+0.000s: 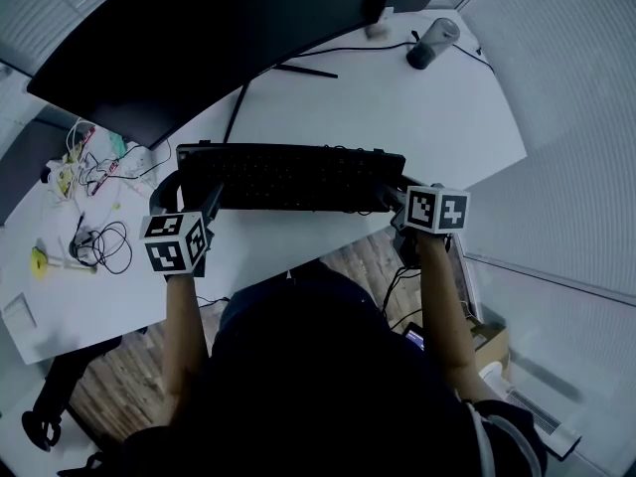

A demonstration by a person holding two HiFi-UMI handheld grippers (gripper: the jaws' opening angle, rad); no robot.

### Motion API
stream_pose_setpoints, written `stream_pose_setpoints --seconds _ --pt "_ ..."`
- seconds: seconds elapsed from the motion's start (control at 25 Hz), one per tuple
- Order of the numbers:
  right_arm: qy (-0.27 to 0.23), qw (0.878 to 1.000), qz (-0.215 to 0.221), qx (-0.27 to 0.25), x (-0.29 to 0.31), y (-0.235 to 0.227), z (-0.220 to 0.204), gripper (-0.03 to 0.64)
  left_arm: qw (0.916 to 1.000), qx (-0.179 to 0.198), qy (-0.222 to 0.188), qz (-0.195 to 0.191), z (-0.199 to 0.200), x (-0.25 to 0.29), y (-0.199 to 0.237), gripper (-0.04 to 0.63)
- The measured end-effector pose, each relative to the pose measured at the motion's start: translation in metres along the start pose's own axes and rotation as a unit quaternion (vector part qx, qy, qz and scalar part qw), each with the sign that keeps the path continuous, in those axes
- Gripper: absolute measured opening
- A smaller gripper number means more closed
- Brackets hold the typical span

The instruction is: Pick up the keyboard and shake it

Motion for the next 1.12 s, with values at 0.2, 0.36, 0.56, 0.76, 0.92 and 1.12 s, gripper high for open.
stream_pose_setpoints --seconds 0.2,0.36,0.56,0.76,0.92,1.12 --pt "-0.015 0.998 -0.036 -0.049 0.012 -0.011 0.000 0.285 0.9964 -0.077 0.012 -0.034 -0.044 0.031 -0.007 0.371" --pt "-0.018 0.995 -0.043 -0.083 0.024 -0.018 -0.002 0.285 0.9934 -0.099 0.031 -0.049 -0.069 0.040 -0.015 0.373" --pt "-0.004 0.997 -0.034 -0.075 0.046 -0.027 -0.005 0.285 0.9925 -0.102 0.046 -0.048 -0.080 0.046 -0.014 0.373" --pt "0.013 0.998 -0.029 -0.056 0.072 -0.033 0.000 0.285 0.9921 -0.094 0.067 -0.049 -0.085 0.058 -0.008 0.373" --pt "0.028 0.998 -0.032 -0.051 0.087 -0.033 0.008 0.285 0.9903 -0.101 0.082 -0.049 -0.092 0.065 -0.005 0.373" --pt "0.024 0.998 -0.034 -0.044 0.096 -0.035 0.008 0.285 0.9872 -0.113 0.098 -0.056 -0.102 0.070 -0.002 0.371"
Point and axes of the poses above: the fingertips, and each gripper's own axes: x forward along the fingers, y to its left, z out of its top, the point moved 2 cm from there along -x, backward along the fingers, and after that the axes turned 15 degrees about x, right-handed, at the moved point
